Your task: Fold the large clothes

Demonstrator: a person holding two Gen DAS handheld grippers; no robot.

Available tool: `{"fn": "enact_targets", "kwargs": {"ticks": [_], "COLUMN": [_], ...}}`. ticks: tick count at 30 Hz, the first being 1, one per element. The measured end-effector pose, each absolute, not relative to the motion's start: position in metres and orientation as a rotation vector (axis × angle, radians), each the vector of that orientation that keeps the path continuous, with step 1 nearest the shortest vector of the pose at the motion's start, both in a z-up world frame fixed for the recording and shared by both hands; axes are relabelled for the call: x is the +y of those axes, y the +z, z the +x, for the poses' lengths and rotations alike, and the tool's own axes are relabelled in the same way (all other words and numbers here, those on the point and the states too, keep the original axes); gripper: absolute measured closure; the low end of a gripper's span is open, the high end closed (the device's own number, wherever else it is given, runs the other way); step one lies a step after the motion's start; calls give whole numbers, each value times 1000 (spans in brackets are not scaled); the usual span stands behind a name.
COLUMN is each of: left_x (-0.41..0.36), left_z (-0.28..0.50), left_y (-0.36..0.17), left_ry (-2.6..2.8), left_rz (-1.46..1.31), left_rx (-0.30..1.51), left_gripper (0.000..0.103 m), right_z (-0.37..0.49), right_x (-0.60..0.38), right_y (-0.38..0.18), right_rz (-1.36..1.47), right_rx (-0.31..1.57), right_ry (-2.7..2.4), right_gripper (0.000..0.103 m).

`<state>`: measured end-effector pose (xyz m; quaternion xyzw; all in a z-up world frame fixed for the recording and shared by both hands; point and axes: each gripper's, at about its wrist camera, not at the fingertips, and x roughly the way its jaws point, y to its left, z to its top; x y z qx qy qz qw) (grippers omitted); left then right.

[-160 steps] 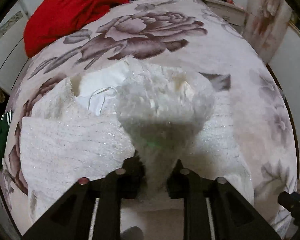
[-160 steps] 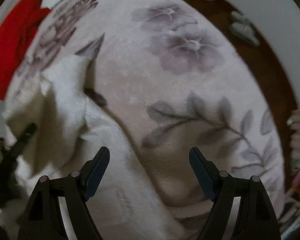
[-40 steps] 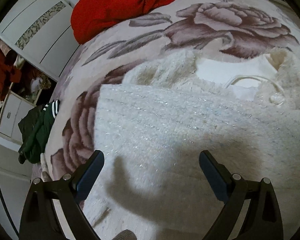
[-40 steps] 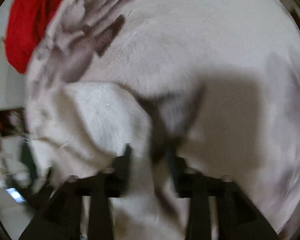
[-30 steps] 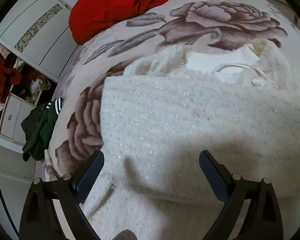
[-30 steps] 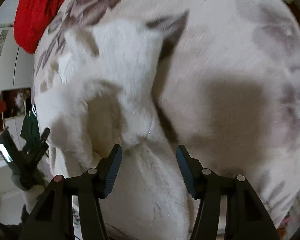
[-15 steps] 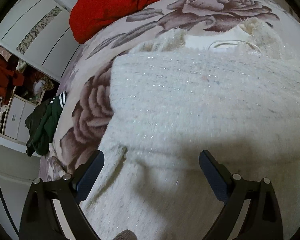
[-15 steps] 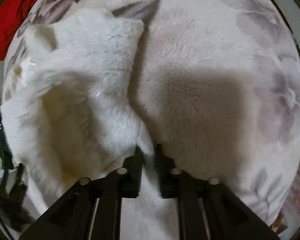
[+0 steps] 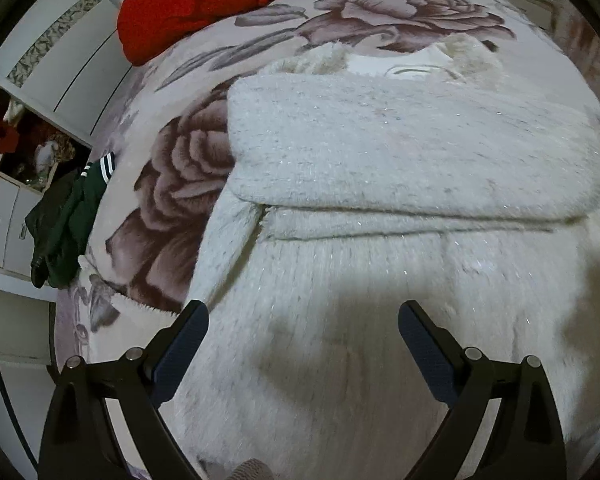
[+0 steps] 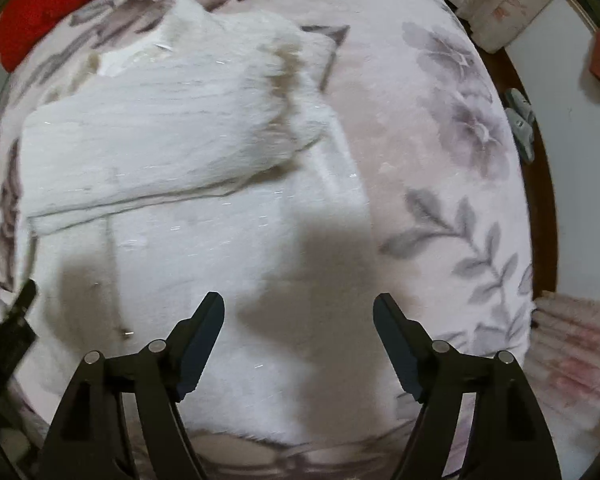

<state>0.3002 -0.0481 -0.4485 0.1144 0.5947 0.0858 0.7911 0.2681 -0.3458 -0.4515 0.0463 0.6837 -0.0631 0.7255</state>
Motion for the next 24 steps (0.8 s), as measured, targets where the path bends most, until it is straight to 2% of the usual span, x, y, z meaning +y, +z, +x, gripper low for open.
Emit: {"fn": "enact_targets", "kwargs": {"ticks": [6, 12, 16, 24], "left_x": [-60, -102, -156, -317], "left_z": [278, 252, 225, 165], "left_y": [-430, -425, -436, -487], "left_ry": [195, 276, 337, 258], "left_rz": [212, 242, 351, 611], "left_rx": [1281, 1261, 1260, 1307], "left_gripper": [6, 6, 6, 6], "right_z": [259, 246, 242, 227], "right_x": [-347, -413, -462, -579], "right_y": [-427, -432, -448, -484], "right_rz": [185, 352, 361, 225], "right_rx": [1451, 1470, 1528, 1641], "right_ry": [-77, 64, 120, 70], "right_gripper": [23, 23, 23, 23]}}
